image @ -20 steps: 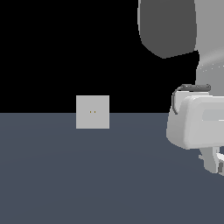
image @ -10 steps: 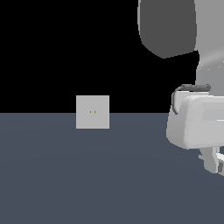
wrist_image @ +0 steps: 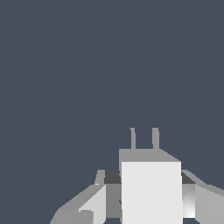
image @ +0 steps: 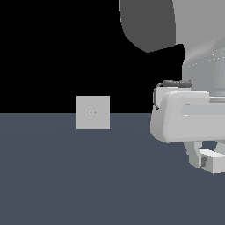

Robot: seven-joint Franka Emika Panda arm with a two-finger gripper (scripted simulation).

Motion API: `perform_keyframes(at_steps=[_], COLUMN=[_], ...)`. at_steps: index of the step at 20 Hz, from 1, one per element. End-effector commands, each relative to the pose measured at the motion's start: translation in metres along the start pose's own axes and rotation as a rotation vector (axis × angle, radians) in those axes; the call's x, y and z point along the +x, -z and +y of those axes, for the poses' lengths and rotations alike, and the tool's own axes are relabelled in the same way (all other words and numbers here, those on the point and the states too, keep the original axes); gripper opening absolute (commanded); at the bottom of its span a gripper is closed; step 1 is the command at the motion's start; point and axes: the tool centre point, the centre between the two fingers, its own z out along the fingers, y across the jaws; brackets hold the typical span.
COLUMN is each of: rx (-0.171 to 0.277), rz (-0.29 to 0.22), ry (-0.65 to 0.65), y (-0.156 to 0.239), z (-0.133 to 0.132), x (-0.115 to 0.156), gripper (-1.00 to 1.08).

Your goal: Plug the charger into the wall socket.

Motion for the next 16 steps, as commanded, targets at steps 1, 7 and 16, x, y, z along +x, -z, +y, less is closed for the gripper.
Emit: perform_keyframes(at_steps=[1, 7, 16], rx=[-0.001, -0.003, -0.008], rz=[0.001, 0.001, 0.001], ry=[-0.014, -0.062, -0.145], y=[0.004, 0.017, 0.038], z=[-0.012, -0.050, -0.115], x=[0.005, 0.020, 0.051], gripper=[-1.00, -1.00, -1.00])
